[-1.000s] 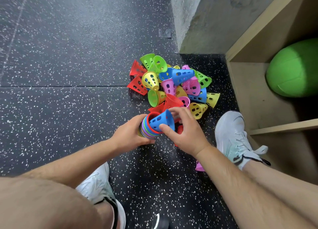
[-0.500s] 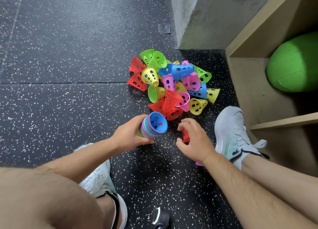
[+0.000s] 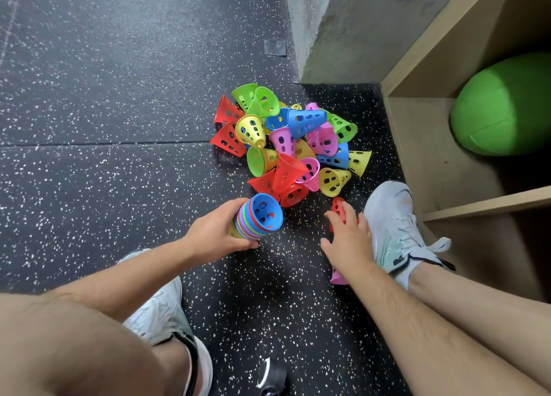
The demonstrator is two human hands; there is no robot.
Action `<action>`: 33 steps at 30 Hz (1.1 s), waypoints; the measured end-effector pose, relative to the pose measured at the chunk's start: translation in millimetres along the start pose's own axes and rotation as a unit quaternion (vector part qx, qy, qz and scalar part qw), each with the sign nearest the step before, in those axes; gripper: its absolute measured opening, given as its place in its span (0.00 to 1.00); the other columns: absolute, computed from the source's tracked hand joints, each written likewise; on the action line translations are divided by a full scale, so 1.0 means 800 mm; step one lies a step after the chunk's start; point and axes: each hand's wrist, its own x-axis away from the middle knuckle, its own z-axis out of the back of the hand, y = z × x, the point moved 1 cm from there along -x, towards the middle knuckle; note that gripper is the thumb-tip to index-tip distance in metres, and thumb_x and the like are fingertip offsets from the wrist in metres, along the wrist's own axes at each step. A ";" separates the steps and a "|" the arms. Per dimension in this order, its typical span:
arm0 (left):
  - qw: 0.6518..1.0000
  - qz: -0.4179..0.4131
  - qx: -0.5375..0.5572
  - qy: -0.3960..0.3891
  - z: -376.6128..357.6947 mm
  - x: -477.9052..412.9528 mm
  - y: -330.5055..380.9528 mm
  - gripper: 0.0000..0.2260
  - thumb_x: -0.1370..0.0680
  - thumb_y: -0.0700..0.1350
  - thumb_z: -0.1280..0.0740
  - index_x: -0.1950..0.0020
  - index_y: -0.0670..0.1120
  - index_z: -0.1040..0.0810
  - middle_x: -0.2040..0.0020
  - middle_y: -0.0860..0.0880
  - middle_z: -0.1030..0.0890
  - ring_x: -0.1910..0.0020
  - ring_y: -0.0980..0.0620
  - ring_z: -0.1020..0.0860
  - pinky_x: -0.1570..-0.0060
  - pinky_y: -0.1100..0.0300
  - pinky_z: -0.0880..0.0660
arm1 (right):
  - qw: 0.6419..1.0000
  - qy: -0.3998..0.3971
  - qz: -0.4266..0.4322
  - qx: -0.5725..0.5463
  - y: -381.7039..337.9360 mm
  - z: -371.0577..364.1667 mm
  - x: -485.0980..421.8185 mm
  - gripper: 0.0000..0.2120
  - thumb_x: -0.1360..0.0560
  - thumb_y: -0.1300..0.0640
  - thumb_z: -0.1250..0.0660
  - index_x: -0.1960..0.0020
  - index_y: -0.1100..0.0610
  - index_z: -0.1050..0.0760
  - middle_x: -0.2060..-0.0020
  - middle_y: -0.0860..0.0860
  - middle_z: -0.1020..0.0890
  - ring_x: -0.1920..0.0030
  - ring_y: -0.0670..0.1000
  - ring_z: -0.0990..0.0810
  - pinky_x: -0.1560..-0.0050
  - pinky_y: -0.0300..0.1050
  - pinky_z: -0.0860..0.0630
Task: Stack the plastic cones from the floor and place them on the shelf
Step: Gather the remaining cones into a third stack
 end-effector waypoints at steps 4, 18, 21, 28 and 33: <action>1.000 -0.005 0.004 -0.002 0.000 0.001 -0.002 0.38 0.32 0.57 0.18 0.26 0.63 0.32 0.32 0.67 0.26 0.35 0.62 0.26 0.34 0.57 0.30 | 0.998 0.035 -0.007 -0.044 0.005 0.007 -0.013 0.23 0.23 0.54 0.32 0.30 0.48 0.33 0.29 0.51 0.36 0.39 0.56 0.31 0.37 0.52 0.27; 1.000 -0.005 -0.004 0.009 0.000 0.001 -0.002 0.38 0.32 0.58 0.19 0.25 0.63 0.33 0.31 0.66 0.26 0.34 0.62 0.26 0.35 0.59 0.31 | 0.942 0.156 0.056 -0.293 -0.017 0.055 -0.010 0.12 0.19 0.60 0.41 0.38 0.50 0.27 0.50 0.46 0.20 0.48 0.50 0.22 0.48 0.48 0.24; 1.000 -0.004 0.003 0.009 0.000 0.003 -0.003 0.39 0.32 0.58 0.19 0.25 0.64 0.33 0.31 0.67 0.26 0.34 0.63 0.26 0.34 0.57 0.31 | 0.909 0.173 0.025 -0.378 -0.039 0.077 -0.010 0.12 0.20 0.60 0.40 0.40 0.48 0.24 0.50 0.42 0.19 0.50 0.42 0.21 0.48 0.40 0.23; 1.000 -0.003 0.009 0.006 -0.002 0.001 -0.006 0.39 0.32 0.58 0.19 0.26 0.65 0.34 0.32 0.68 0.26 0.34 0.62 0.26 0.30 0.52 0.30 | 0.881 0.099 0.059 -0.458 -0.079 0.087 0.000 0.12 0.19 0.58 0.38 0.38 0.49 0.22 0.50 0.42 0.17 0.53 0.38 0.20 0.55 0.28 0.26; 1.000 -0.005 0.008 0.009 -0.003 -0.001 -0.007 0.39 0.32 0.58 0.19 0.25 0.64 0.33 0.32 0.68 0.26 0.34 0.62 0.25 0.31 0.53 0.29 | 0.868 0.086 0.068 -0.485 -0.087 0.072 0.002 0.13 0.20 0.50 0.38 0.36 0.41 0.25 0.48 0.42 0.17 0.47 0.44 0.19 0.44 0.45 0.22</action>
